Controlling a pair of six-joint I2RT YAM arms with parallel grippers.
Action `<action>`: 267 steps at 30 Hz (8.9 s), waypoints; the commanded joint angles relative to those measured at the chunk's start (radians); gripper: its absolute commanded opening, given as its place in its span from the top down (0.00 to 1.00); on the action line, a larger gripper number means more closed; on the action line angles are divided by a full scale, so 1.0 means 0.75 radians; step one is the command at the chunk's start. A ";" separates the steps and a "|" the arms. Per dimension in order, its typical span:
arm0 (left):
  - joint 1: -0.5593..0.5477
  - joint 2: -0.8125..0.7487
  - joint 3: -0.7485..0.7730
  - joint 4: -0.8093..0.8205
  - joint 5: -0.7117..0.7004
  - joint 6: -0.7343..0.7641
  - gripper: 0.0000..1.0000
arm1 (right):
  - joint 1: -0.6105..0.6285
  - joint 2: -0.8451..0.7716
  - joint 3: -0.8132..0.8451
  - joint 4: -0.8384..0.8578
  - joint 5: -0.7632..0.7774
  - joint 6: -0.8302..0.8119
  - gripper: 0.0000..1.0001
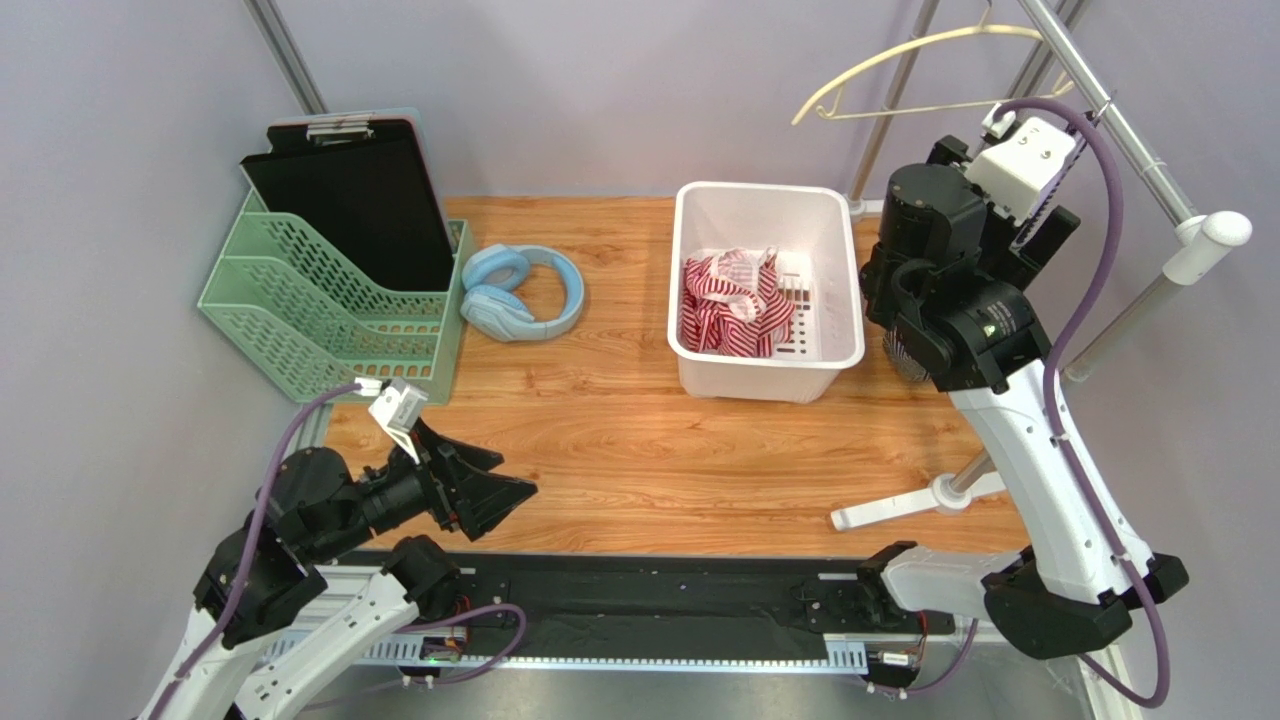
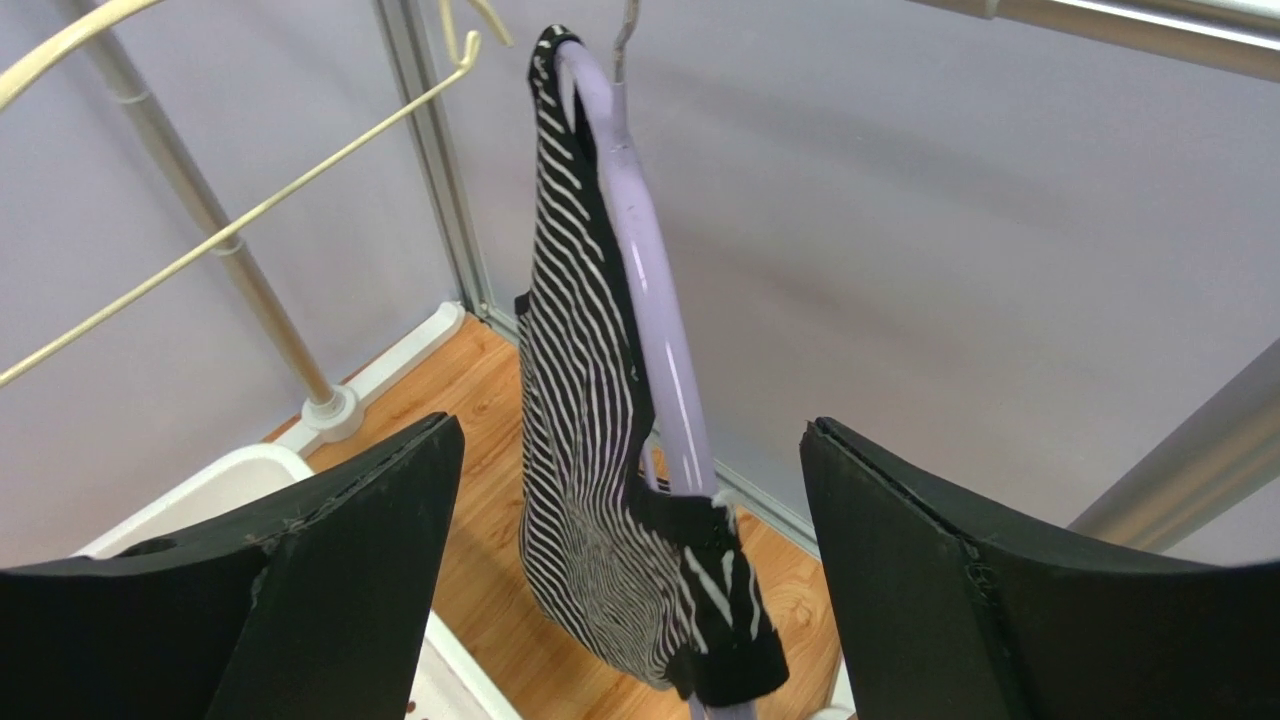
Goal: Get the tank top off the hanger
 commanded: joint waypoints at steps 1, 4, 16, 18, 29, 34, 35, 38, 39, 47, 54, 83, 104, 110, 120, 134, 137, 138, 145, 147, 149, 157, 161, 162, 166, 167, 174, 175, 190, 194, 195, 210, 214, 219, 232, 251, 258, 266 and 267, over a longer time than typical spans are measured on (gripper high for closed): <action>0.005 0.045 -0.018 0.059 0.004 -0.027 0.07 | -0.110 0.000 0.035 -0.080 -0.090 0.170 0.15; 0.003 0.063 -0.020 0.066 0.002 -0.031 0.07 | -0.251 0.038 0.078 -0.238 -0.294 0.358 0.18; 0.005 0.137 -0.047 0.147 0.032 -0.055 0.08 | -0.470 0.096 0.045 -0.269 -0.585 0.497 0.37; 0.003 0.137 -0.053 0.154 0.032 -0.057 0.08 | -0.475 0.086 0.041 -0.261 -0.587 0.503 0.46; 0.003 0.102 -0.063 0.145 0.043 -0.051 0.08 | -0.475 0.026 0.121 -0.291 -0.626 0.497 1.00; 0.003 0.072 -0.065 0.127 0.038 -0.045 0.08 | -0.466 0.010 0.280 -0.328 -0.659 0.448 1.00; 0.003 0.070 -0.067 0.127 0.041 -0.045 0.08 | -0.460 0.012 0.303 -0.326 -0.669 0.436 1.00; 0.003 0.053 -0.067 0.123 0.039 -0.045 0.08 | -0.432 0.014 0.370 -0.298 -0.730 0.377 1.00; 0.003 0.047 -0.067 0.119 0.041 -0.047 0.08 | -0.428 0.016 0.383 -0.302 -0.759 0.362 1.00; 0.003 0.014 -0.069 0.088 0.030 -0.059 0.08 | -0.421 -0.035 0.360 -0.369 -1.067 0.407 1.00; 0.003 0.004 -0.079 0.078 0.026 -0.072 0.08 | -0.421 -0.102 0.215 -0.390 -1.305 0.383 1.00; 0.003 0.055 -0.161 0.139 0.022 -0.096 0.08 | -0.352 -0.207 0.501 -0.580 -2.109 0.217 1.00; 0.003 0.047 -0.188 0.149 0.030 -0.086 0.08 | -0.350 -0.370 0.184 -0.629 -1.559 0.197 1.00; 0.003 0.061 -0.184 0.153 0.024 -0.065 0.07 | -0.352 -0.472 0.154 -0.651 -1.653 0.188 1.00; 0.005 0.117 -0.200 0.205 0.047 -0.041 0.07 | -0.352 -0.687 0.196 -0.792 -1.821 0.148 1.00; 0.003 -0.002 -0.227 0.146 0.030 -0.059 0.07 | -0.344 -0.794 0.100 -0.588 -2.537 0.219 1.00; 0.005 -0.081 -0.221 0.127 0.012 -0.098 0.06 | -0.342 -0.698 0.017 -0.480 -2.756 0.280 1.00; 0.005 -0.096 -0.200 0.117 0.010 -0.102 0.06 | -0.344 -0.671 -0.014 -0.443 -2.804 0.303 1.00; 0.003 -0.178 -0.037 -0.057 -0.092 -0.078 0.05 | -0.323 -0.536 -0.307 0.062 -3.117 0.550 1.00; 0.003 -0.211 0.012 -0.071 -0.117 -0.076 0.05 | -0.258 -0.518 -0.337 0.097 -3.081 0.544 1.00; 0.003 -0.223 0.045 -0.078 -0.139 -0.072 0.04 | -0.180 -0.479 -0.366 0.173 -3.042 0.548 1.00; 0.005 -0.123 0.270 -0.098 -0.243 -0.041 0.05 | 0.352 -0.277 -0.403 0.266 -2.592 0.434 1.00; 0.003 -0.051 0.354 -0.100 -0.321 -0.020 0.07 | 0.442 -0.229 -0.440 0.373 -2.543 0.448 1.00; 0.005 -0.037 0.362 -0.102 -0.338 -0.016 0.08 | 0.452 -0.227 -0.444 0.383 -2.533 0.448 1.00; 0.005 0.112 0.422 -0.096 -0.436 0.037 0.13 | 0.466 -0.260 -0.478 0.408 -2.487 0.450 1.00; 0.005 0.145 0.444 -0.088 -0.454 0.053 0.13 | 0.468 -0.270 -0.499 0.414 -2.485 0.450 1.00; 0.003 0.558 0.653 -0.045 -0.557 0.262 0.07 | 0.470 -0.325 -0.521 0.402 -2.440 0.467 1.00; 0.003 0.629 0.683 -0.037 -0.593 0.282 0.07 | 0.470 -0.336 -0.523 0.400 -2.438 0.469 1.00; 0.005 1.045 0.923 0.094 -0.561 0.395 0.21 | 0.470 -0.471 -0.624 0.371 -2.408 0.507 1.00; 0.005 1.068 0.921 0.121 -0.567 0.395 0.32 | 0.470 -0.497 -0.634 0.351 -2.412 0.514 1.00; 0.007 1.070 0.921 0.131 -0.561 0.397 0.33 | 0.470 -0.501 -0.636 0.349 -2.414 0.514 1.00; 0.007 1.039 0.878 0.198 -0.356 0.354 0.23 | 0.468 -0.530 -0.675 0.312 -2.391 0.518 1.00; 0.007 1.068 0.890 0.207 -0.385 0.368 0.26 | 0.468 -0.530 -0.679 0.320 -2.408 0.534 1.00; 0.005 1.119 0.908 0.217 -0.387 0.385 0.37 | 0.470 -0.542 -0.677 0.320 -2.434 0.557 1.00; 0.005 1.084 0.790 0.280 -0.338 0.338 0.44 | 0.470 -0.593 -0.689 0.279 -2.393 0.563 1.00; 0.016 1.164 0.859 0.250 -0.479 0.421 0.99 | 0.470 -0.681 -0.742 0.183 -2.377 0.579 1.00; 0.059 1.196 0.882 0.221 -0.499 0.440 1.00 | 0.468 -0.820 -0.816 0.128 -2.465 0.548 1.00; 0.069 1.201 0.825 0.235 -0.450 0.411 1.00 | 0.470 -1.086 -0.873 0.109 -2.451 0.514 1.00; 0.071 1.199 0.814 0.241 -0.444 0.405 1.00 | 0.470 -1.109 -0.881 0.140 -2.461 0.518 1.00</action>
